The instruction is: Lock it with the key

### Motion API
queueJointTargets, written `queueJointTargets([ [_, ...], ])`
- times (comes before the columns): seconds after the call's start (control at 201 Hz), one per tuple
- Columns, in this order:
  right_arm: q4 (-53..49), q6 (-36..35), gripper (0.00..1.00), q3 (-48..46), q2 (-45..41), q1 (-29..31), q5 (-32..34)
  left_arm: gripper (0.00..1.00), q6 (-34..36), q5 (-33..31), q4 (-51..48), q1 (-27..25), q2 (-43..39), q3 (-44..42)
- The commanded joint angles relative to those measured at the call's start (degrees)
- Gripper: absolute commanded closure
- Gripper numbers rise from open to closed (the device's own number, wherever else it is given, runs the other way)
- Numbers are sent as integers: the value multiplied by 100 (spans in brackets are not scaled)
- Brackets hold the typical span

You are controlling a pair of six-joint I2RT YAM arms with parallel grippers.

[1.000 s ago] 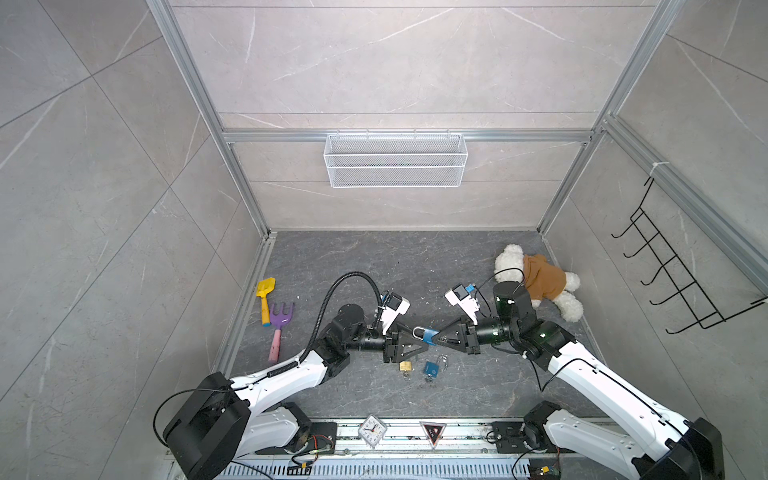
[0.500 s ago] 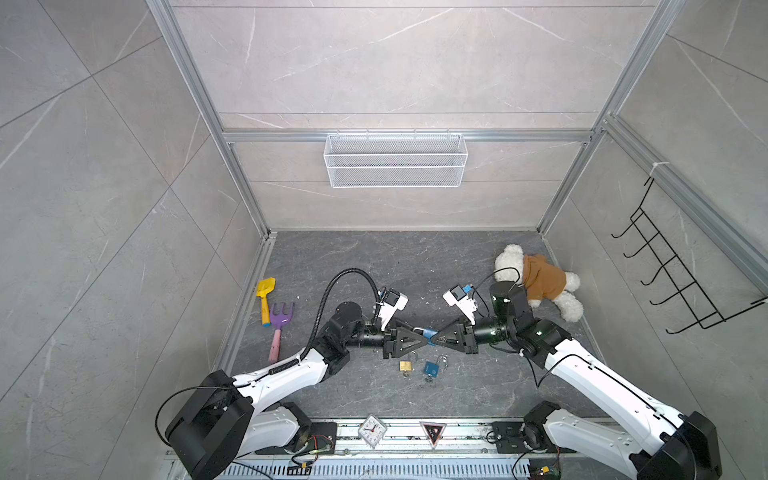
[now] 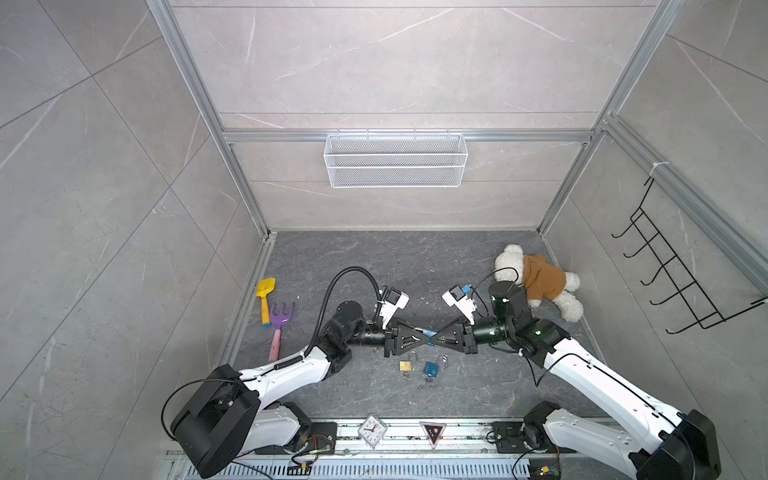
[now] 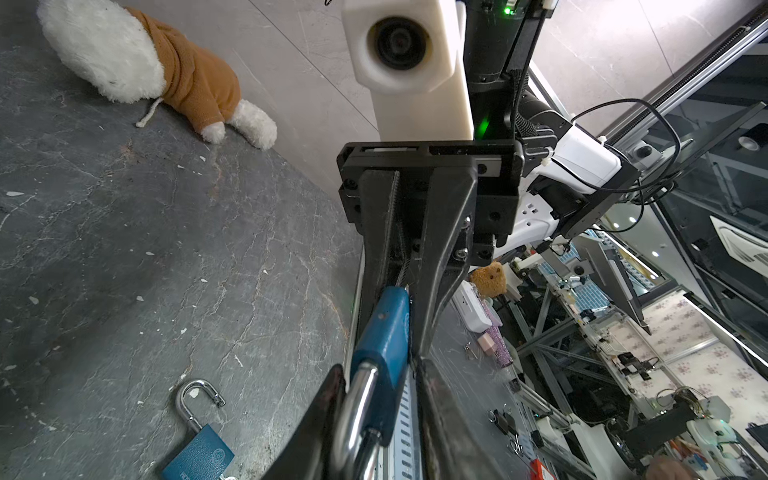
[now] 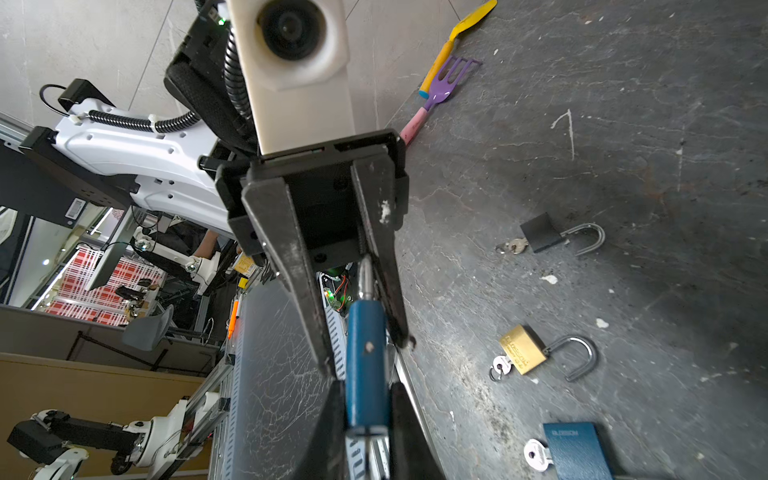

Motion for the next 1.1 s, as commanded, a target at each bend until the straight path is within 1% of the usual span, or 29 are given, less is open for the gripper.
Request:
queueJointTargets([
  [0.0, 137, -119, 100, 9, 33, 37, -84, 71, -37, 217, 434, 21, 25, 241],
  [0.204, 272, -66, 100, -8, 107, 59, -66, 76, -80, 299, 512, 21, 91, 251],
  [0.428, 498, 75, 100, -12, 171, 59, 157, 78, -263, 379, 881, 11, 232, 188],
  [0.532, 661, 199, 100, -22, 204, 63, 330, 87, -312, 397, 993, 12, 264, 171],
  [0.572, 755, 242, 100, -34, 202, 64, 391, 96, -320, 381, 1002, 11, 269, 175],
  [0.582, 780, 252, 100, -41, 201, 64, 401, 100, -326, 373, 1006, 12, 269, 172],
  [0.682, 969, 343, 99, -108, 158, 63, 573, 100, -322, 140, 1000, 13, 240, 106],
  [0.741, 1085, 404, 94, -152, 121, 66, 591, 100, -319, -165, 948, 20, 204, 26],
  [0.806, 1146, 451, 84, -175, 79, 63, 620, 100, -303, -580, 891, 39, 153, -83],
  [0.861, 1095, 437, 77, -175, 27, 55, 649, 100, -348, -789, 1018, 84, 106, -205],
  [0.871, 1074, 428, 75, -175, 17, 55, 657, 100, -357, -815, 1054, 94, 94, -229],
  [0.896, 1003, 392, 67, -168, -12, 45, 674, 100, -402, -855, 1152, 126, 80, -275],
  [0.94, 904, 337, 60, -167, -85, 39, 735, 100, -491, -905, 1313, 215, 38, -352],
  [0.985, 829, 311, 58, -182, -156, 29, 774, 100, -601, -933, 1409, 315, 0, -396],
  [1.1, 738, 285, 56, -236, -309, -22, 881, 100, -827, -912, 1620, 531, -34, -471],
])
